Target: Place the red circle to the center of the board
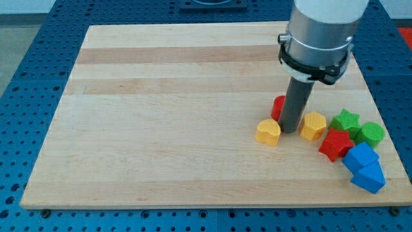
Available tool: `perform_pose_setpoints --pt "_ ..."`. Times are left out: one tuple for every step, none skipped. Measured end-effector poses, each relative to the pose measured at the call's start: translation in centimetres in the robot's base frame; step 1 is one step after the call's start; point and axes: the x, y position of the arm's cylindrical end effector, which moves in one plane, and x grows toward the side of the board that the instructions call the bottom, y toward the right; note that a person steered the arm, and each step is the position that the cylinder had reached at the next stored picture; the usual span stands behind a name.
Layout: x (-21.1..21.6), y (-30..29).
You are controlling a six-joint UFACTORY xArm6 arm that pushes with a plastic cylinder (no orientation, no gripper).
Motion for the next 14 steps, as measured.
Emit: perform_pose_setpoints --pt "-1.1 0.0" --pt "-2.2 0.0" --pt "-2.4 0.5" --pt "-2.5 1.9" --pt "-2.8 2.7" --pt "-4.0 2.7" --pt "-5.9 2.2" --pt "-6.7 1.1" --pt "-6.7 -0.4" --pt "-6.7 -2.2" --pt "-6.7 -3.8" --pt "-6.9 -5.3" --pt "-7.7 -6.9" --pt "-8.2 -8.8"
